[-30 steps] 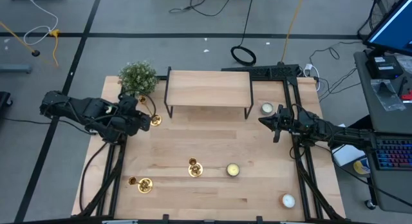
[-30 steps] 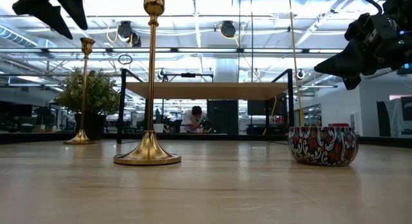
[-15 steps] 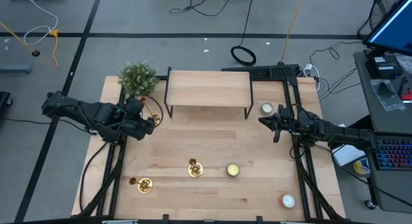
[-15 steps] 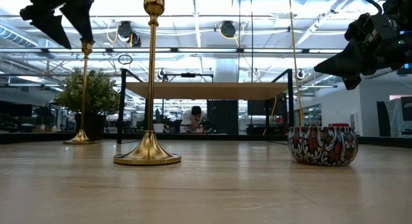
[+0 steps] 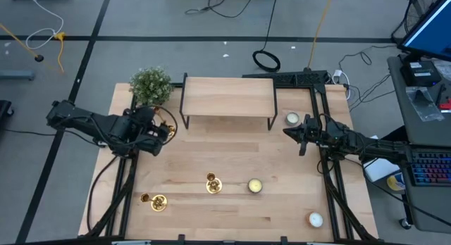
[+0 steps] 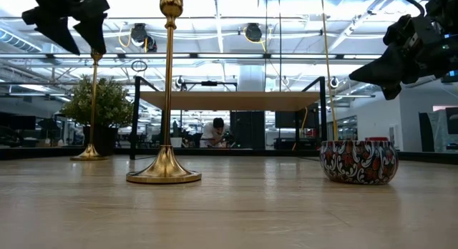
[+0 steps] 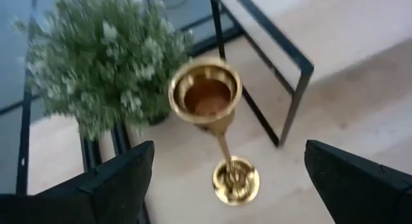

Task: Pick & Place candle stick holders
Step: Put the top gold candle holder on the shelf

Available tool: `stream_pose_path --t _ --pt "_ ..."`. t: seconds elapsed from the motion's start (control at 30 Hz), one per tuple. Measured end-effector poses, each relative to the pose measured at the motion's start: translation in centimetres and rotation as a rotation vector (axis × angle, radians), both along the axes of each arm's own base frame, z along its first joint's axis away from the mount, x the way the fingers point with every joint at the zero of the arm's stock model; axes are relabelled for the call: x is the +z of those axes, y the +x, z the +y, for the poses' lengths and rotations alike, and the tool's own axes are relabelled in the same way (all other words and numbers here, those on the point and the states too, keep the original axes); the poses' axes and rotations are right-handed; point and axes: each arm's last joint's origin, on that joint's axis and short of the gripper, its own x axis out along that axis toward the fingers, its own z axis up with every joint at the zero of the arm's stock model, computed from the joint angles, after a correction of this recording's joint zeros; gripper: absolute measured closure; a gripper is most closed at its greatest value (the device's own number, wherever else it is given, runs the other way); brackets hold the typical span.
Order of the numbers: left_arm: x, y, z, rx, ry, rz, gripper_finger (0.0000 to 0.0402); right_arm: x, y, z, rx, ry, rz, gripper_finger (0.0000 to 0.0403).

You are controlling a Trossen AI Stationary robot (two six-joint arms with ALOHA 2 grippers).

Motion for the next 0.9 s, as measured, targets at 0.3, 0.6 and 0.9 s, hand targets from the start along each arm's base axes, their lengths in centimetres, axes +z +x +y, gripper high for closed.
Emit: stream_pose_path --t 0.3,0.6,0.9 --pt "0.0 0.0 1.0 0.053 0.017 0.031 0.0005 0.0 -0.1 -0.2 -0.085 -0.012 0.002 0.0399" --pt "0.0 0.1 1.9 0.113 0.041 0.027 0.0005 0.0 -0.1 -0.2 -0.085 -0.012 0.002 0.0399" --pt "0.0 0.4 3.0 0.189 0.037 0.009 0.0005 0.0 -0.1 -0.2 -0.085 -0.012 0.002 0.0399"
